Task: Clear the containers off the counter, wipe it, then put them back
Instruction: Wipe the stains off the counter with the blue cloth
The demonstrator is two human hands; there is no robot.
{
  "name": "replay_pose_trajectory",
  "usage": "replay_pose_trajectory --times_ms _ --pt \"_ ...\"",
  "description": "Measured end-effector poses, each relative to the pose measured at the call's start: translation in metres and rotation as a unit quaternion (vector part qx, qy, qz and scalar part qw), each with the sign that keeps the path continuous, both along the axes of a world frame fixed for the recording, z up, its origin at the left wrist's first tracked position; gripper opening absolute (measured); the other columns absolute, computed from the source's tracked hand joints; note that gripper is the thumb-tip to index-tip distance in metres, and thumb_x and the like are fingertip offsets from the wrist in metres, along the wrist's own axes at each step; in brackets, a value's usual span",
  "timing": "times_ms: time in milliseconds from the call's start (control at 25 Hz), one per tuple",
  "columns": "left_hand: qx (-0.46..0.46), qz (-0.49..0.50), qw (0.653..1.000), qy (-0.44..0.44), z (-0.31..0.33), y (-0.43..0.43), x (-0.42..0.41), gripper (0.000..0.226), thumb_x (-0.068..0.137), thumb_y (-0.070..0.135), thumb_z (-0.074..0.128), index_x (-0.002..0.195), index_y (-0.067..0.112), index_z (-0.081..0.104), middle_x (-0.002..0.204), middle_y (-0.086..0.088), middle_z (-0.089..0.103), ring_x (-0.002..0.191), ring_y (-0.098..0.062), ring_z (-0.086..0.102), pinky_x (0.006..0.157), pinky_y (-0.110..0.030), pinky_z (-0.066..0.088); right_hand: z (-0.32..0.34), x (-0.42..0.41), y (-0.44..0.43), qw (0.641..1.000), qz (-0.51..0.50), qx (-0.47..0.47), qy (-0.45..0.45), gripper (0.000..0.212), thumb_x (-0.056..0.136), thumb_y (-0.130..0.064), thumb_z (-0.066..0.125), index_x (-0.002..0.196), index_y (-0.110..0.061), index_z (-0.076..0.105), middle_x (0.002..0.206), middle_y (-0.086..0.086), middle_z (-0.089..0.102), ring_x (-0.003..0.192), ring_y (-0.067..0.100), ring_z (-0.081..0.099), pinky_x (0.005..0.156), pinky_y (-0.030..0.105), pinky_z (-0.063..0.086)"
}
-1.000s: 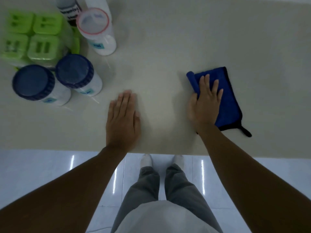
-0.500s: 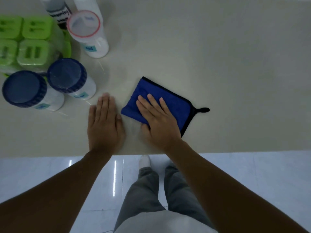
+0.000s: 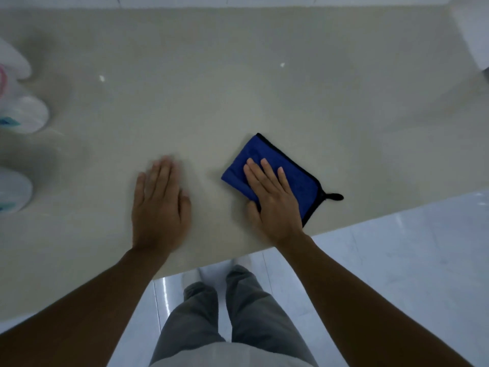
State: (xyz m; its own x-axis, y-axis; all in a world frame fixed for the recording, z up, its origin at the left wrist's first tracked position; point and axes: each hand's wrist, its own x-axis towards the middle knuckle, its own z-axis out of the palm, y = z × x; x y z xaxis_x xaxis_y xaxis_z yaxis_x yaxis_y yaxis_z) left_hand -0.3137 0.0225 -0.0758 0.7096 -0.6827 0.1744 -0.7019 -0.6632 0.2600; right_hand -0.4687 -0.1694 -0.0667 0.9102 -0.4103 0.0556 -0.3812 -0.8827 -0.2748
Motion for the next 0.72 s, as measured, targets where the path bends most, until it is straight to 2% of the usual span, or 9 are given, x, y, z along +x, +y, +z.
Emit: replay_pose_trajectory --times_ms 280,520,640,720 --pt "-0.018 -0.078 0.996 -0.028 -0.01 -0.111 -0.032 0.054 0.099 0.017 0.04 0.15 -0.001 0.042 0.158 -0.018 0.041 0.148 -0.034 0.038 0.124 -0.052 0.023 -0.003 -0.06 -0.111 0.985 -0.17 -0.008 -0.005 0.066 0.091 -0.028 0.036 0.156 -0.015 0.038 0.164 -0.001 0.034 0.156 0.023 0.022 0.128 0.052 0.014" --pt "0.032 -0.089 0.995 -0.028 -0.012 -0.151 -0.04 0.055 0.103 0.024 0.03 0.155 0.005 0.035 0.164 -0.015 0.031 0.154 -0.031 0.027 0.125 -0.051 0.02 0.0 -0.091 -0.18 0.951 -0.306 0.035 0.023 0.072 0.091 -0.032 0.027 0.161 -0.017 0.025 0.169 -0.004 0.02 0.159 0.018 0.006 0.129 0.048 0.001" --pt "0.042 -0.094 0.994 -0.034 -0.01 -0.151 -0.041 0.056 0.103 0.024 0.029 0.156 0.005 0.033 0.165 -0.015 0.029 0.154 -0.032 0.026 0.125 -0.052 0.02 0.001 -0.079 -0.181 0.941 -0.335 0.027 0.048 0.073 0.091 -0.033 0.028 0.162 -0.02 0.02 0.171 -0.003 0.014 0.159 0.022 0.002 0.129 0.051 0.0" --pt "0.044 -0.096 0.994 -0.042 -0.009 -0.153 -0.042 0.056 0.103 0.023 0.029 0.156 0.004 0.032 0.165 -0.016 0.028 0.154 -0.032 0.026 0.125 -0.052 0.02 0.001 -0.076 -0.18 0.946 -0.318 0.003 0.069 0.071 0.095 -0.044 0.025 0.163 -0.028 0.015 0.172 -0.002 0.008 0.159 0.026 -0.001 0.128 0.052 -0.004"
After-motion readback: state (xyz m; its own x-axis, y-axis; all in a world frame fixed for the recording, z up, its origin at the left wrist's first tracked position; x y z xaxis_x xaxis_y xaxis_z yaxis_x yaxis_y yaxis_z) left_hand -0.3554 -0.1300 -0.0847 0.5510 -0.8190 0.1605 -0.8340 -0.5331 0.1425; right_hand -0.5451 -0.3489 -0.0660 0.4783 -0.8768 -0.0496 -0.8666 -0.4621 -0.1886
